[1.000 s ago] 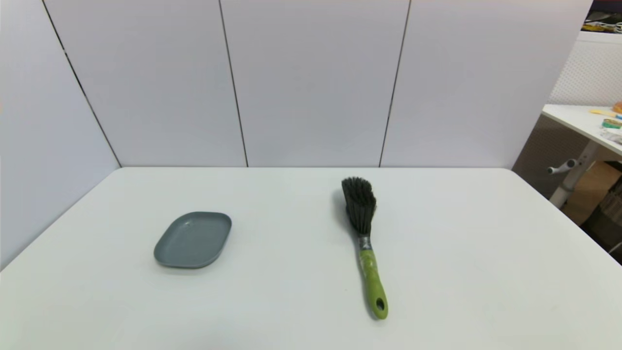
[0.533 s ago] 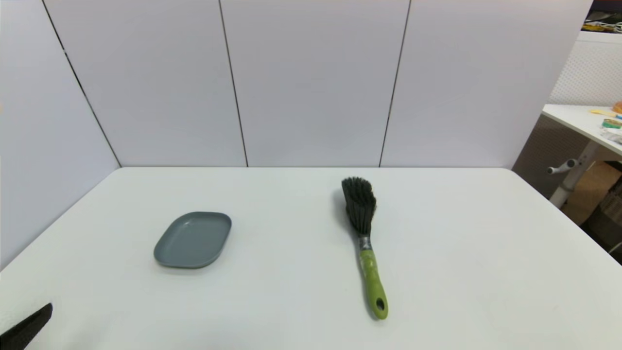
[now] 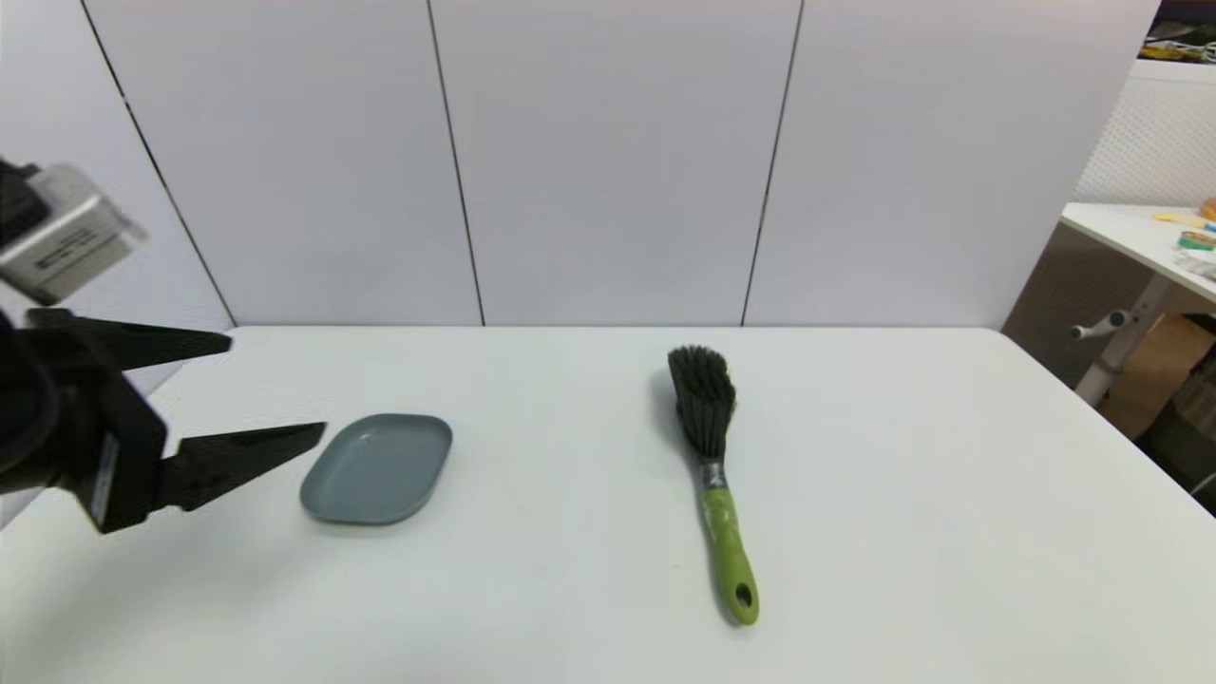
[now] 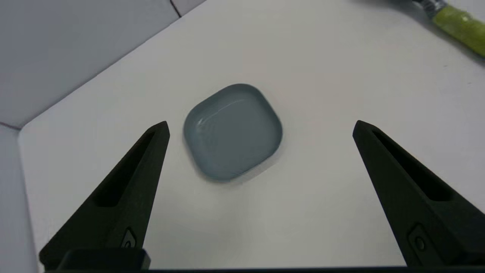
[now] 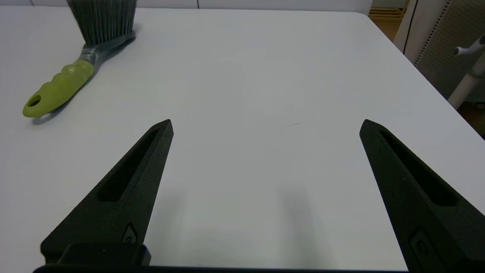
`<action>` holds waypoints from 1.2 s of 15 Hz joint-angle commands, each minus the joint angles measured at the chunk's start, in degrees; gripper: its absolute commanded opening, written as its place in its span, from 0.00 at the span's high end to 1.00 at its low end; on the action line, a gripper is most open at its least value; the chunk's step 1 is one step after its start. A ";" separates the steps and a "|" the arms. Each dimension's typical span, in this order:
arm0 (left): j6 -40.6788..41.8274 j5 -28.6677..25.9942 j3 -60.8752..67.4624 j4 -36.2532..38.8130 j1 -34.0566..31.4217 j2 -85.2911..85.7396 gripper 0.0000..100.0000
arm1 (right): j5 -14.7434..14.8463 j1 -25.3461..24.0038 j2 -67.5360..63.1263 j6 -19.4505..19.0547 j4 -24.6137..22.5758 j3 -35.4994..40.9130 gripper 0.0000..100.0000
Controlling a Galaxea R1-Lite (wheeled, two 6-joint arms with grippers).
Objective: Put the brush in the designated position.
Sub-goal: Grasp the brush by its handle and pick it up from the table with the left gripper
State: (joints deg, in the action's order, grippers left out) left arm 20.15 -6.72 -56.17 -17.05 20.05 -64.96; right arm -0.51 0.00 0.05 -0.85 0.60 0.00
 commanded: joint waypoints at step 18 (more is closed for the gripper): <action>-56.10 42.31 -26.62 -7.20 45.86 -44.72 0.00 | -0.02 0.00 -0.05 -0.03 0.02 0.09 0.00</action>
State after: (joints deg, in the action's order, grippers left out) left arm -32.41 34.01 -79.96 -24.11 64.52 -104.60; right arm -0.51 0.00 0.05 -0.85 0.62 0.00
